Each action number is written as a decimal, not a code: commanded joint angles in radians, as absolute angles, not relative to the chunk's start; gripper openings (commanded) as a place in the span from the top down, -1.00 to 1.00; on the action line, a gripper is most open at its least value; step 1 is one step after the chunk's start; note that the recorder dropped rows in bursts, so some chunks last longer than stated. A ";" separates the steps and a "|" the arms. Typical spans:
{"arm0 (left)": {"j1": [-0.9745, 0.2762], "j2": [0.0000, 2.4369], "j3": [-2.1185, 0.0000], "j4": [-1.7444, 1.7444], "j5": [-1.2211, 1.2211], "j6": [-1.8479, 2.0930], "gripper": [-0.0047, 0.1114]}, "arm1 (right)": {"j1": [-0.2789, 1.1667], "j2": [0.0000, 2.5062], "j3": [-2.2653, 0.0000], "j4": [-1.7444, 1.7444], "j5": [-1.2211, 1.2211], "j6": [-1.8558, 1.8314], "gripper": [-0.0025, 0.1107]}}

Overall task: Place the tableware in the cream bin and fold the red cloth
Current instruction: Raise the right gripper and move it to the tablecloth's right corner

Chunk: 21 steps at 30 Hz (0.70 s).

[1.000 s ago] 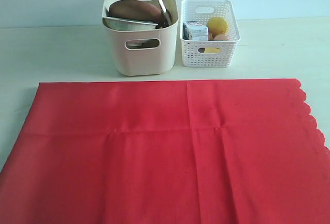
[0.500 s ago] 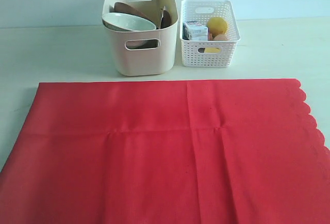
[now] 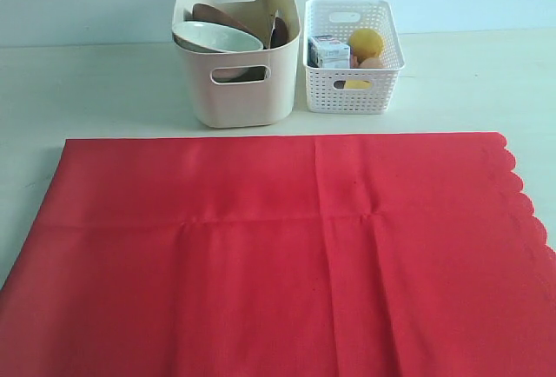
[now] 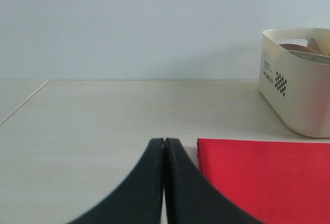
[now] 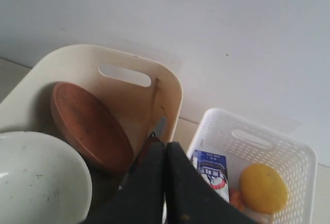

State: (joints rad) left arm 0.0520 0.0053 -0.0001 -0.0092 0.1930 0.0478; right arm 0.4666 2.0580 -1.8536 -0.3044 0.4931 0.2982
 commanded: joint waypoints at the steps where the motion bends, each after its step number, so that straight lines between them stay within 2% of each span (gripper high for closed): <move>1: 0.045 0.000 0.000 -0.019 0.193 0.049 0.87 | 0.463 2.025 -1.862 -0.314 0.596 0.312 0.96; 11: 0.045 0.000 0.000 -0.019 0.193 0.049 0.87 | 0.463 1.900 -1.669 -0.318 0.580 0.398 0.96; 21: 0.045 0.000 0.000 -0.019 0.193 0.049 0.87 | 0.465 1.615 -1.183 -0.318 0.437 0.498 0.96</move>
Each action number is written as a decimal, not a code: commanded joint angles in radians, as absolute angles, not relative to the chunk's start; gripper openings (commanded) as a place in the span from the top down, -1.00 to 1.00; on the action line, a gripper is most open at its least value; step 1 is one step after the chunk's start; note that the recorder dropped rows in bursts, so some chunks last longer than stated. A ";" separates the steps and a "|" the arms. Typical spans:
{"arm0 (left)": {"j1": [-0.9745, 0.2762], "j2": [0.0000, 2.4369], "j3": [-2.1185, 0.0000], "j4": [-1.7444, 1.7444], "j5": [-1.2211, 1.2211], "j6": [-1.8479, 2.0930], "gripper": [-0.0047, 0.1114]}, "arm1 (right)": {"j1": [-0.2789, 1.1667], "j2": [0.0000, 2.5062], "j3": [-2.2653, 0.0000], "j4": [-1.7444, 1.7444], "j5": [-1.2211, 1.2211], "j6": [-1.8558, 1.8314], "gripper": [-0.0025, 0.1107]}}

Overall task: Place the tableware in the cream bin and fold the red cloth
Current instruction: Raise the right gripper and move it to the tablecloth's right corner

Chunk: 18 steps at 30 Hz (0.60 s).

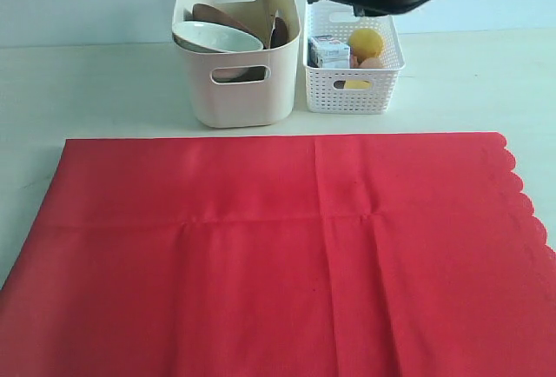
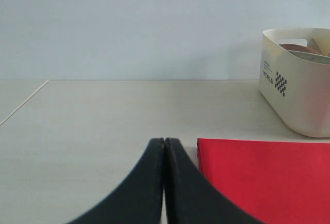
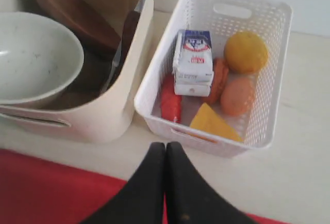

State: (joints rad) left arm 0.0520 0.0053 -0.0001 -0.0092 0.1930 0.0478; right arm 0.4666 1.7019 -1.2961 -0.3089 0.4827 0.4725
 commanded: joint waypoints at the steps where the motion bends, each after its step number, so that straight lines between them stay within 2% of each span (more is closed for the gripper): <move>1: 0.045 0.000 0.000 -0.019 0.193 0.049 0.87 | 0.465 1.578 -1.124 -0.318 0.422 0.498 0.96; 10: 0.045 0.000 0.000 -0.019 0.193 0.049 0.87 | 0.465 1.310 -0.873 -0.313 0.426 0.498 0.96; 18: 0.045 0.000 0.000 -0.019 0.193 0.049 0.87 | 0.465 1.313 -0.844 -0.348 0.373 0.498 0.96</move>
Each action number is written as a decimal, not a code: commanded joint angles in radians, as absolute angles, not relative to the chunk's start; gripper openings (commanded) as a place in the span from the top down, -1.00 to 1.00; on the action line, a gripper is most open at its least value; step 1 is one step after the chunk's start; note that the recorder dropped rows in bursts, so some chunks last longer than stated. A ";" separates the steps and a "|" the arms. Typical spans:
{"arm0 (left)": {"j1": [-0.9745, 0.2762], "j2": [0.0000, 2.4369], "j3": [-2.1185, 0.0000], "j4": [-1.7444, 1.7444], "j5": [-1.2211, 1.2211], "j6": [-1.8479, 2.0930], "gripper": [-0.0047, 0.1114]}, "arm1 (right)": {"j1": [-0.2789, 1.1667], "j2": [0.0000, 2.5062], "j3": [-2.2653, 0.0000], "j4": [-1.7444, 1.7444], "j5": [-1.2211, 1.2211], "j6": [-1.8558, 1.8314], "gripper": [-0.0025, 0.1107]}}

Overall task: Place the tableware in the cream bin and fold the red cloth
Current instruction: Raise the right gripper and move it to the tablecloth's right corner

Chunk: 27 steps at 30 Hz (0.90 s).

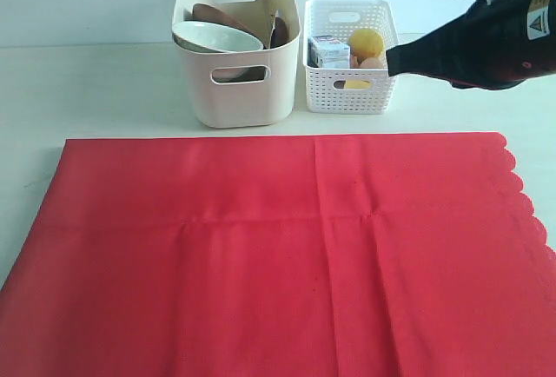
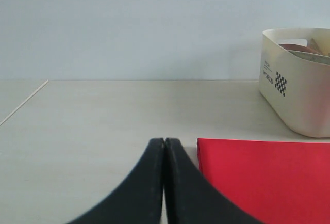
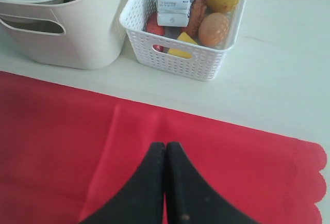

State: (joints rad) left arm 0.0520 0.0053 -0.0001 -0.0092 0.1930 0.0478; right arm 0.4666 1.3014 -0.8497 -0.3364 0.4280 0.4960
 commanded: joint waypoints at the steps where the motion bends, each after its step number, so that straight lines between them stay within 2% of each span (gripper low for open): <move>1: 0.045 0.000 0.000 -0.019 0.193 0.049 0.87 | 0.465 1.326 -0.844 -0.341 0.348 0.498 0.96; 17: 0.045 0.000 0.000 -0.024 0.169 0.041 0.87 | 0.465 1.407 -0.844 -0.371 0.289 0.500 0.96; 21: 0.045 0.000 0.000 -0.291 0.080 -0.270 0.87 | 0.465 1.407 -0.844 -0.371 0.283 0.500 0.96; 27: 0.045 0.000 0.000 -0.384 0.028 -0.312 0.87 | 0.465 1.407 -0.844 -0.371 0.260 0.500 0.96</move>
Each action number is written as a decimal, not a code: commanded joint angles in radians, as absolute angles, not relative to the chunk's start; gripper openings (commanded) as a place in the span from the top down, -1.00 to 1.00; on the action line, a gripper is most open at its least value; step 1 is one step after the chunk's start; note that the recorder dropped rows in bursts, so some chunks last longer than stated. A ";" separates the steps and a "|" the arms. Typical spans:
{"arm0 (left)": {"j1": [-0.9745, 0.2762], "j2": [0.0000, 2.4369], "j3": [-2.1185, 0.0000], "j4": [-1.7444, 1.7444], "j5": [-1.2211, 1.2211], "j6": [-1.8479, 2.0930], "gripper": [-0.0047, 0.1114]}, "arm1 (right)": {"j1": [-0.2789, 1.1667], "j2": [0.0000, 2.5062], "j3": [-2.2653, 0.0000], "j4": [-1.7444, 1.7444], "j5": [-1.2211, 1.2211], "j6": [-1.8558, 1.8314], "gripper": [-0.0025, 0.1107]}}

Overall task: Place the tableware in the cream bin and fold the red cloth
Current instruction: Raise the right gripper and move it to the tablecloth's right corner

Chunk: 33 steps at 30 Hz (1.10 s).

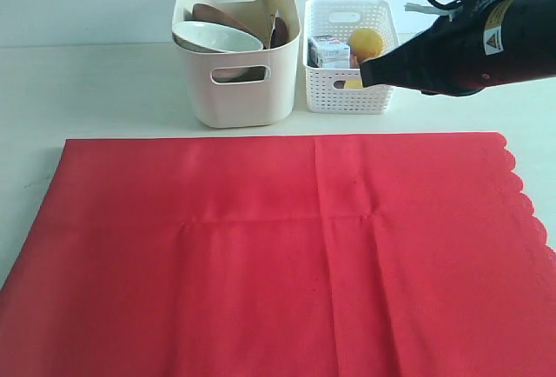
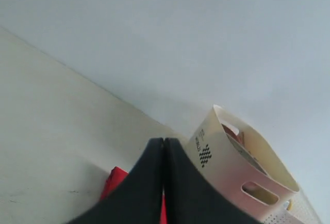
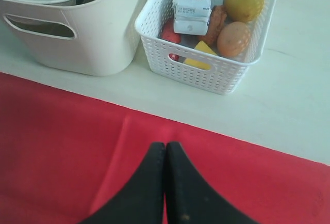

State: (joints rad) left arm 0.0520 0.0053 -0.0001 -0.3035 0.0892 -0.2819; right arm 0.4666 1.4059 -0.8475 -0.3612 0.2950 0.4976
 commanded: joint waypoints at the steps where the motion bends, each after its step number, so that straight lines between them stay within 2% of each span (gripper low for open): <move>1: 0.045 0.000 0.000 -0.384 0.020 -0.314 0.87 | 0.465 1.407 -0.844 -0.371 0.258 0.500 0.96; 10: 0.045 0.058 -0.104 -0.344 -0.027 -0.261 0.88 | 0.465 1.412 -0.844 -0.387 0.229 0.494 0.96; 16: 0.047 0.276 -0.189 -0.289 -0.016 -0.261 0.88 | 0.465 1.412 -0.844 -0.404 0.211 0.491 0.96; 23: 0.047 0.577 -0.288 -0.264 0.122 -0.153 0.88 | 0.465 1.412 -0.844 -0.404 0.209 0.491 0.96; 26: 0.047 0.699 -0.302 -0.264 0.194 -0.127 0.88 | 0.465 1.412 -0.844 -0.402 0.209 0.491 0.96; 33: 0.047 0.908 -0.302 -0.288 0.192 -0.127 0.86 | 0.465 1.412 -0.844 -0.402 0.214 0.491 0.96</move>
